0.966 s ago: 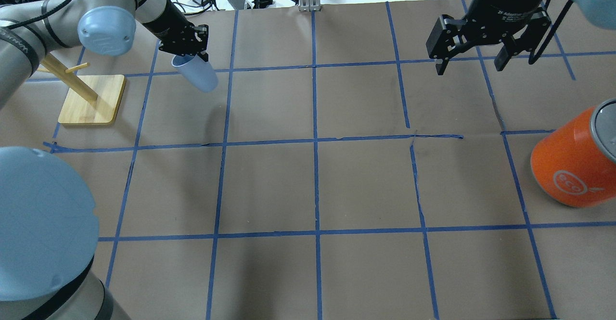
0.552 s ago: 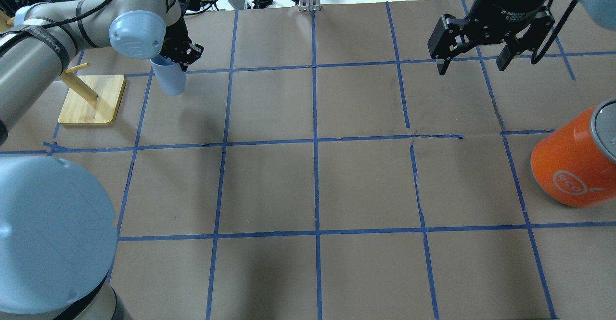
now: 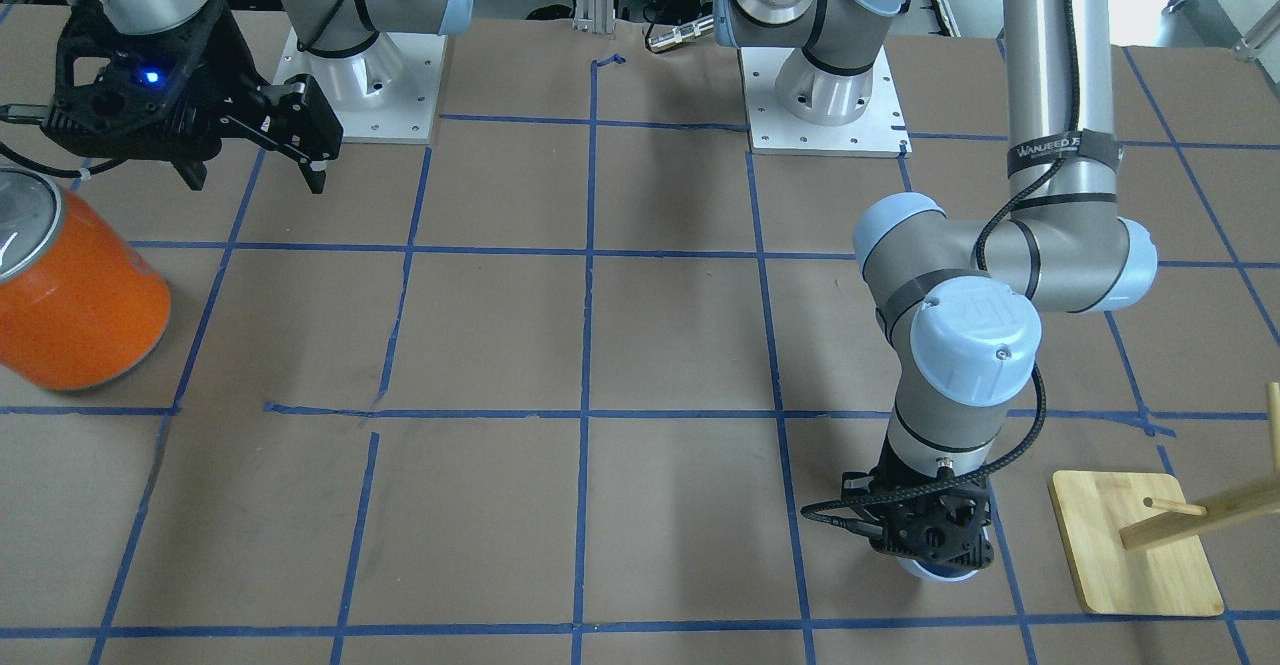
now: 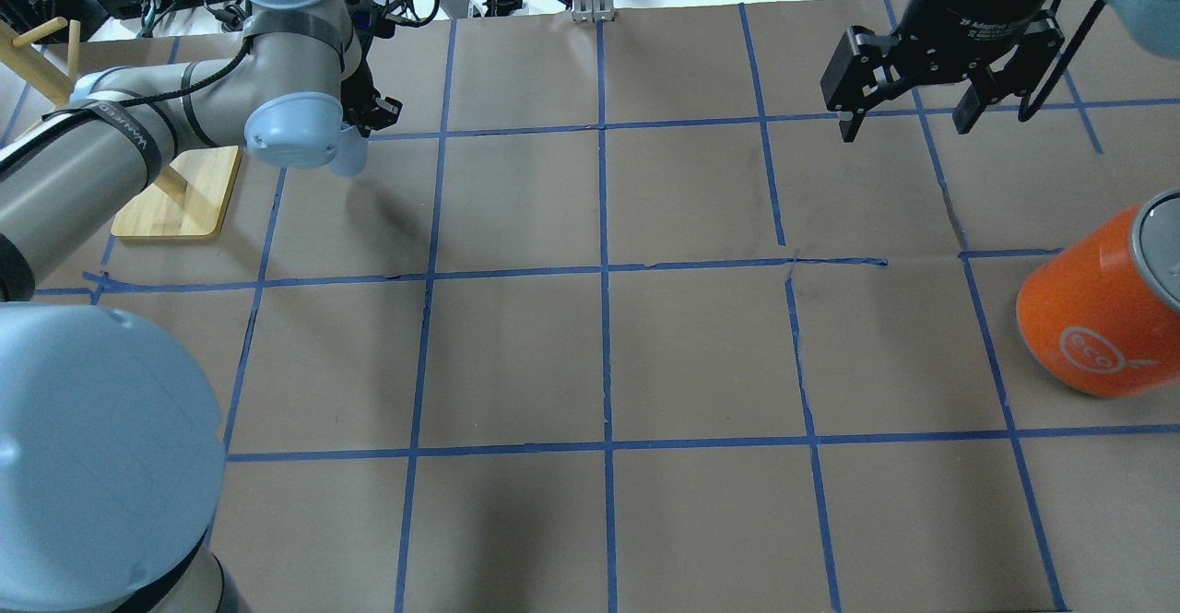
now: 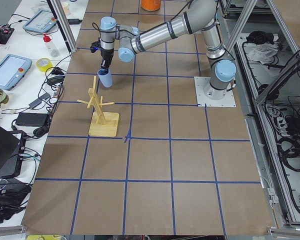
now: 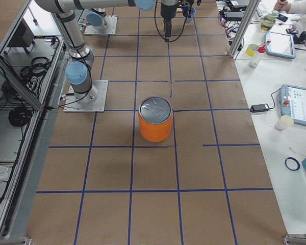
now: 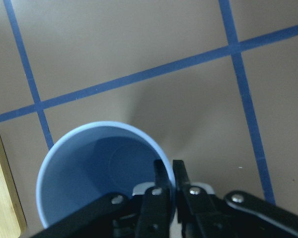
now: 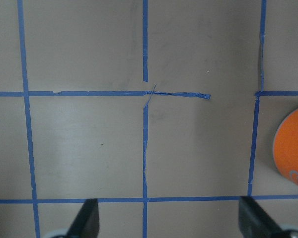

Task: Flip cup
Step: 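Lift the cup with the left gripper and rotate it upright, then lower the upright cup onto the table with the left gripper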

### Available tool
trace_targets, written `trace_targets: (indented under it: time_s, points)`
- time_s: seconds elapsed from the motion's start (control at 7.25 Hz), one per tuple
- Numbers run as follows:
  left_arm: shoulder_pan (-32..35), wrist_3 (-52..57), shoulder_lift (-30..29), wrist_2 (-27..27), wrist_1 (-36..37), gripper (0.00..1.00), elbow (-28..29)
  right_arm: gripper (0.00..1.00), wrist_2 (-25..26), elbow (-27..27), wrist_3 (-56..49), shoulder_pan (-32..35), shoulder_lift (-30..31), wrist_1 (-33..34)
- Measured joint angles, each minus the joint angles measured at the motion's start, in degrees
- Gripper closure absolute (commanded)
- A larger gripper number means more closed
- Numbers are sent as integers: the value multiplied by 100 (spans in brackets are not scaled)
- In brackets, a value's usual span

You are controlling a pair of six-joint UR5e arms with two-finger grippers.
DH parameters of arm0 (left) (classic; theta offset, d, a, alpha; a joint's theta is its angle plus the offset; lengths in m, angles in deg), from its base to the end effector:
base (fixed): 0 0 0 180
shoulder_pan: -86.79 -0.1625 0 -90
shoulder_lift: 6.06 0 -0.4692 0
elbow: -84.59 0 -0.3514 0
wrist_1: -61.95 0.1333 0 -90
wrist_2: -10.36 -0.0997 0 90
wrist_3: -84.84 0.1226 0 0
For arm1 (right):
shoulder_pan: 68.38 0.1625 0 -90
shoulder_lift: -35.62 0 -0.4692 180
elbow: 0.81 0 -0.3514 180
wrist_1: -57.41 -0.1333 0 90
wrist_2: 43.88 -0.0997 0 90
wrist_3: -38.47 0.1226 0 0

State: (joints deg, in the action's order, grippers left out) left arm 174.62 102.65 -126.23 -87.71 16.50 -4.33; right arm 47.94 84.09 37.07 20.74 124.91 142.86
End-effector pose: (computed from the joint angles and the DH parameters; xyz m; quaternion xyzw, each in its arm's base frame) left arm -0.0906 -0.6752 0.3069 0.1251 0.9806 -0.1200 0.0919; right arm 0.1224 -0.4575 0.5357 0.0046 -0.9999 -0.0017 0.0159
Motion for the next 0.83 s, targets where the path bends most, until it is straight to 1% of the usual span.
trace_targets:
  time_s: [0.14, 0.28, 0.55, 0.83]
  points:
    - [-25, 1, 30, 198, 234, 100, -100, 0, 0, 0, 7, 0, 0, 4]
    - [-90, 12, 75, 313, 306, 100, -150, 0, -1, 0, 13, 0, 0, 9]
    - [-291, 22, 152, 497, 292, 100, -263, 0, 20, 0, -4, 0, -12, 11]
    - [-441, 26, 207, 791, 322, 100, -468, 0, 28, 0, 7, 0, -17, 11]
